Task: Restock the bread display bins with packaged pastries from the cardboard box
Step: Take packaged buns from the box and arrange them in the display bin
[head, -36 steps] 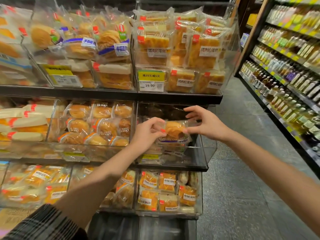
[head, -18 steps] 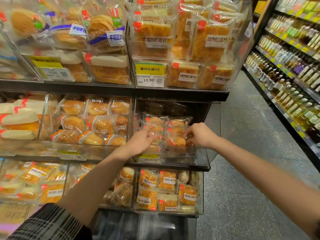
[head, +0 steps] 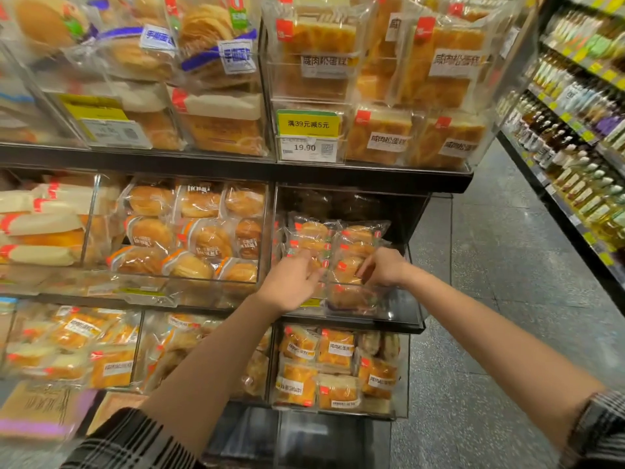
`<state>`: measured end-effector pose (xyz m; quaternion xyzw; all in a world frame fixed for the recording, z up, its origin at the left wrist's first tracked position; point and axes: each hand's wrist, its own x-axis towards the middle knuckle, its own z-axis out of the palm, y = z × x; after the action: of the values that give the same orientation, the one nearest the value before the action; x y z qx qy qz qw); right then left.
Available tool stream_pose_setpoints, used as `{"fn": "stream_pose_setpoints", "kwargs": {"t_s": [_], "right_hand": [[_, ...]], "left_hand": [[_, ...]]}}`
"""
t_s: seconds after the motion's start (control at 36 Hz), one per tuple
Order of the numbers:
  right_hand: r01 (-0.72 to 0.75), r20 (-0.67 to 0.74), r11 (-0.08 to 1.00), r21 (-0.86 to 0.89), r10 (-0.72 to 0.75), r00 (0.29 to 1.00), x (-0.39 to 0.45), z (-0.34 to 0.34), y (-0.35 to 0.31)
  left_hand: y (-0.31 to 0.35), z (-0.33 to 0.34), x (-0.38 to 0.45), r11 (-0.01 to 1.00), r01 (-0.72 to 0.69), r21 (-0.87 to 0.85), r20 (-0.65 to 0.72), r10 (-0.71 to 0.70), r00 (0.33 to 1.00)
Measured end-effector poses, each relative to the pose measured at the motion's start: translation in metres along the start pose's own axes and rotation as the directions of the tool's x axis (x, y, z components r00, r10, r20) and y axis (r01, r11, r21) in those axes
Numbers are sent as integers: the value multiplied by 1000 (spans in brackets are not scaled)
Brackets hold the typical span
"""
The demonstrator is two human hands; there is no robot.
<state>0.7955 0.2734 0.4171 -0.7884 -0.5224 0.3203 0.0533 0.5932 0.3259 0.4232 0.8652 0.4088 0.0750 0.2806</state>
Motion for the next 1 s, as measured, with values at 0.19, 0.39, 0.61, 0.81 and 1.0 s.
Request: {"fn": "stream_pose_setpoints", "kwargs": {"t_s": [0.19, 0.39, 0.61, 0.81, 1.0], "right_hand": [[-101, -357, 962, -254, 4, 934, -29, 1, -33], [187, -537, 964, -187, -260, 802, -73, 24, -94], [346, -422, 923, -167, -384, 821, -120, 108, -190], [423, -183, 892, -156, -447, 875, -153, 220, -255], [411, 115, 903, -129, -398, 910, -175, 356, -282]], "left_hand": [[-21, -13, -40, 950, -253, -184, -57, 246, 968], [-56, -46, -114, 906, -91, -414, 38, 118, 992], [-145, -75, -230, 981, 82, -174, 246, -37, 968], [-232, -68, -356, 928, 315, -197, 225, -270, 936], [-303, -15, -476, 859, 364, -361, 28, -380, 925]]}}
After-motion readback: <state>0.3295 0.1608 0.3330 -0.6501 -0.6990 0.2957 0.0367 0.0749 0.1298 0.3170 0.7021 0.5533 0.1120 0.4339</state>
